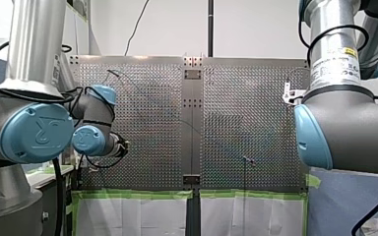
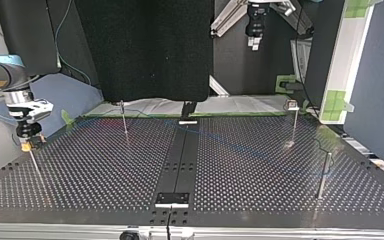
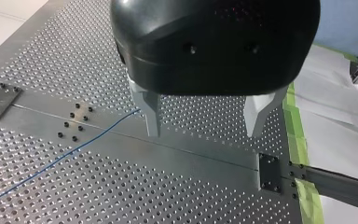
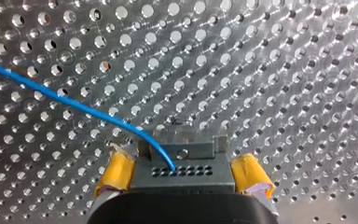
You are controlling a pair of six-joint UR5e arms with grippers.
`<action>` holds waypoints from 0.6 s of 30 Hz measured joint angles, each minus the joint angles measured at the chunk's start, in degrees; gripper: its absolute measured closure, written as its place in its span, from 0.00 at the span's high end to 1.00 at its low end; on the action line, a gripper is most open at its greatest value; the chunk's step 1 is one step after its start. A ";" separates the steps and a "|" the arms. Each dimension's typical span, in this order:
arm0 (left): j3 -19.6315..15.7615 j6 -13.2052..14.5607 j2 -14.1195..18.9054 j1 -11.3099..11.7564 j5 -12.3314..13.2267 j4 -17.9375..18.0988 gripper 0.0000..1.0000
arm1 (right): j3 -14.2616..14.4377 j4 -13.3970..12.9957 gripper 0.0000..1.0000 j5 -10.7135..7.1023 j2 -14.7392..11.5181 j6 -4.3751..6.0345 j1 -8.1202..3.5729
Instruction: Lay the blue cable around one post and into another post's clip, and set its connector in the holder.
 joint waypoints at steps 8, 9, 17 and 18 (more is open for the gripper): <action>0.00 0.06 0.00 0.16 0.00 0.00 0.88 | 0.00 -0.44 1.00 -0.22 0.02 0.13 0.31; 0.00 0.07 0.00 0.19 0.00 0.00 0.88 | 0.00 -0.49 1.00 -0.27 0.02 0.16 0.34; -0.03 0.14 0.00 0.23 0.00 -0.09 0.88 | 0.00 -0.51 1.00 -0.35 0.04 0.19 0.50; -0.04 0.16 0.00 0.23 0.00 -0.11 0.88 | 0.00 -0.51 1.00 -0.36 0.04 0.20 0.54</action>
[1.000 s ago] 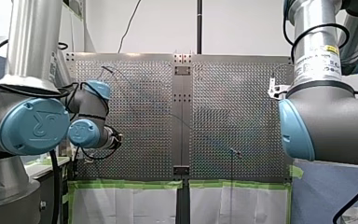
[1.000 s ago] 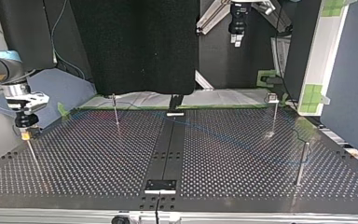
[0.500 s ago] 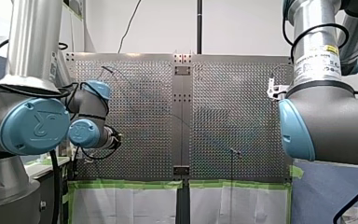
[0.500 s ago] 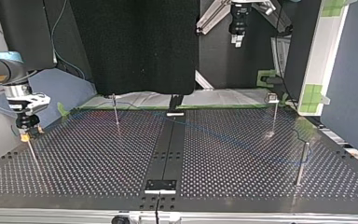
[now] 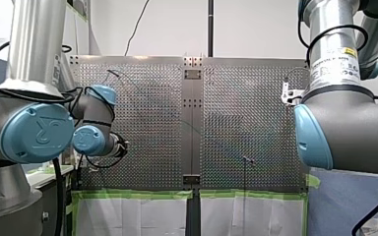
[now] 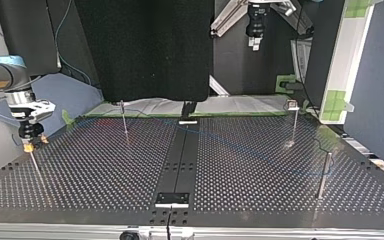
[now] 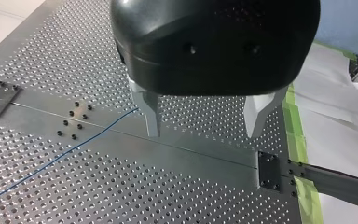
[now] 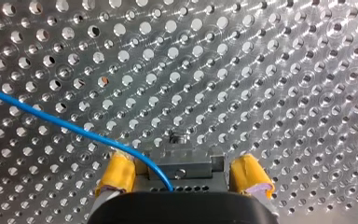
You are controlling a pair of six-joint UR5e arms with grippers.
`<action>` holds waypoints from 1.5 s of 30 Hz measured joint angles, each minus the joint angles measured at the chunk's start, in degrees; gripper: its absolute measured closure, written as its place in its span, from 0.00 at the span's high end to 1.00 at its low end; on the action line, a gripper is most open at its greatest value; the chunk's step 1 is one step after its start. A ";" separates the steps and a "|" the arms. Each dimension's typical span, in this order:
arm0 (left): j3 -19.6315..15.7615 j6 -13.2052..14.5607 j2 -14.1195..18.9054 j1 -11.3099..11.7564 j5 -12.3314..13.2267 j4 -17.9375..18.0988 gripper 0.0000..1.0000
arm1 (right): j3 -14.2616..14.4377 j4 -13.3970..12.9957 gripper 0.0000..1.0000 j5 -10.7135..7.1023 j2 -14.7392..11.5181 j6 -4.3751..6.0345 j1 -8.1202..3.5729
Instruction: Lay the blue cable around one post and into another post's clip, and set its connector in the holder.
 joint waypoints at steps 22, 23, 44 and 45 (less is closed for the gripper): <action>-0.05 0.11 -0.03 0.02 -0.11 -0.01 0.88 | 0.00 0.03 1.00 0.00 0.04 0.09 0.08; -0.05 0.11 -0.02 0.02 -0.12 -0.02 0.88 | 0.00 0.01 1.00 -0.01 0.04 0.09 0.08; -0.10 0.11 0.00 0.03 -0.23 -0.04 0.88 | 0.00 0.12 1.00 -1.82 0.03 -0.14 0.55; -0.11 0.11 0.00 0.03 -0.24 -0.05 0.88 | 0.00 0.22 1.00 -1.83 0.03 -0.20 0.61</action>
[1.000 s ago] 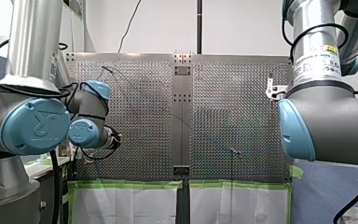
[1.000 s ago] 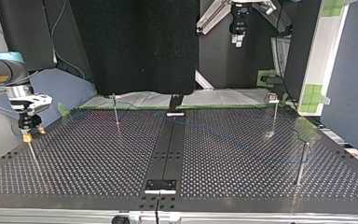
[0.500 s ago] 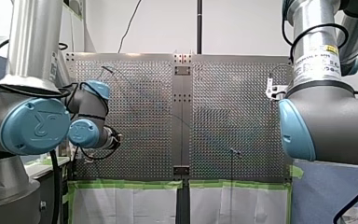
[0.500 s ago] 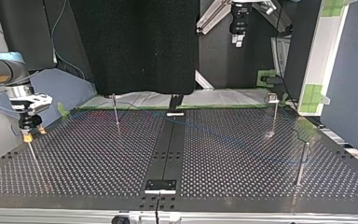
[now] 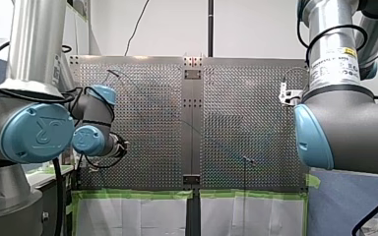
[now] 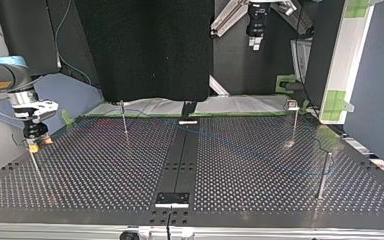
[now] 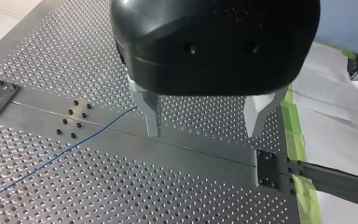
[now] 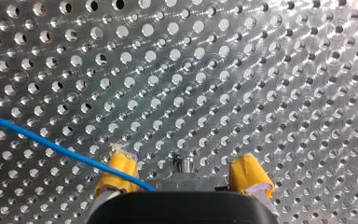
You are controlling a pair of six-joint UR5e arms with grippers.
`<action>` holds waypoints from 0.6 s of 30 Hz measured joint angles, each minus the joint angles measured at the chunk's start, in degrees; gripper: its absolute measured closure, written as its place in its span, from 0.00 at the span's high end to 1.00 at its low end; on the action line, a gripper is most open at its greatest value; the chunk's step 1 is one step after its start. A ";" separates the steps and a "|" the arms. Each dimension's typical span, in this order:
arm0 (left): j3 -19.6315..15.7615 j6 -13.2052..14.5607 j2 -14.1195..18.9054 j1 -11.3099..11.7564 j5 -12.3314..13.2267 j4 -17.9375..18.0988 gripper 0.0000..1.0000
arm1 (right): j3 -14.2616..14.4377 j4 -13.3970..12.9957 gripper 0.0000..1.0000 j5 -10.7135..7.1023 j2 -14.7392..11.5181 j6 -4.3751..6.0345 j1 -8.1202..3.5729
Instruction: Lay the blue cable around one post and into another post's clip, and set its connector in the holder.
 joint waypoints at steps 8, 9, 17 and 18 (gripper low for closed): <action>0.00 0.00 0.01 0.14 -0.02 -0.01 0.88 | -0.01 0.77 1.00 -0.02 -0.03 -0.73 0.33; 0.00 0.00 0.01 0.16 -0.02 -0.01 0.88 | -0.02 0.87 1.00 -0.01 -0.03 -0.85 0.37; 0.00 0.00 0.01 0.33 0.03 -0.02 0.88 | 0.01 2.34 1.00 -0.01 0.02 -2.31 0.76; 0.00 0.00 0.01 0.36 0.03 -0.02 0.88 | 0.02 2.62 1.00 0.02 0.01 -2.55 0.80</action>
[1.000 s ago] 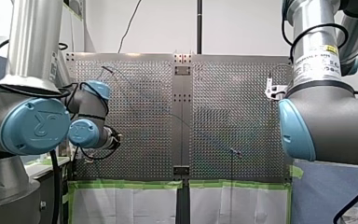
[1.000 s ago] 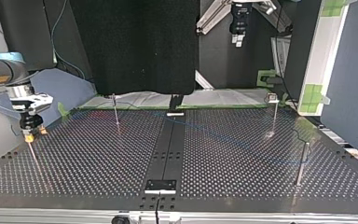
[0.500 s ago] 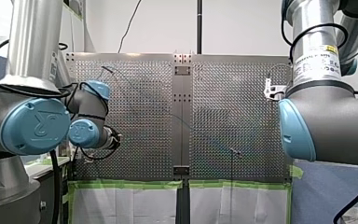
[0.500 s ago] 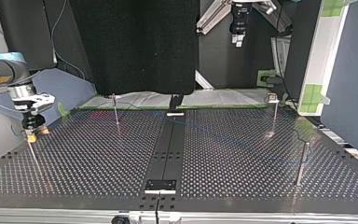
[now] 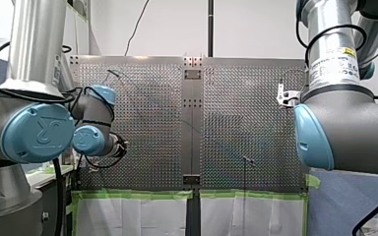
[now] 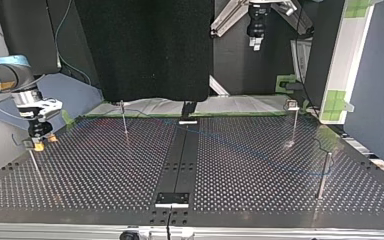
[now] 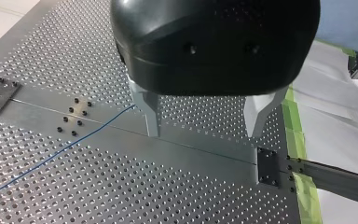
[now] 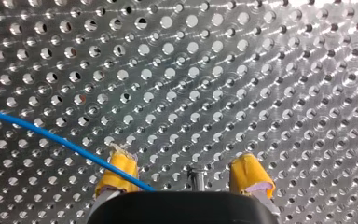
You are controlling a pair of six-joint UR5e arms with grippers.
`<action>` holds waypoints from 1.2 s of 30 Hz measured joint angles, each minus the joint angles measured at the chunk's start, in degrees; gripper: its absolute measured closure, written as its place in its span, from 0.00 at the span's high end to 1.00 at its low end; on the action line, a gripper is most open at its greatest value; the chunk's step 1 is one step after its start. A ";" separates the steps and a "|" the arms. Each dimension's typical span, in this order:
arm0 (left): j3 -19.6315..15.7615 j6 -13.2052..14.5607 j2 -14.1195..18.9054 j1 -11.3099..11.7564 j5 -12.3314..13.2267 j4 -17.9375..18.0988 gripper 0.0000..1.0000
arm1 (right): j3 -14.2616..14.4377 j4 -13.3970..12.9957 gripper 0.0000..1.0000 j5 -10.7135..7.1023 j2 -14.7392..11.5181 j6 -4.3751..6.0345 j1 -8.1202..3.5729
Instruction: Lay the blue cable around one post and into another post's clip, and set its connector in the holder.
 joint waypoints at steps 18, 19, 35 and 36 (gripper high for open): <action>-0.51 0.00 -0.01 0.14 -0.06 0.34 0.88 | -0.01 3.38 1.00 0.61 -0.07 -3.61 0.94; -0.51 0.00 0.00 0.14 -0.06 0.35 0.88 | -0.01 3.48 1.00 0.63 -0.08 -3.75 0.97; -0.55 0.00 0.01 0.11 -0.07 0.36 0.88 | -0.01 7.92 1.00 4.43 -0.32 -8.46 1.16; -0.55 0.00 0.01 0.12 -0.07 0.36 0.88 | -0.01 8.21 1.00 4.64 -0.35 -8.82 1.17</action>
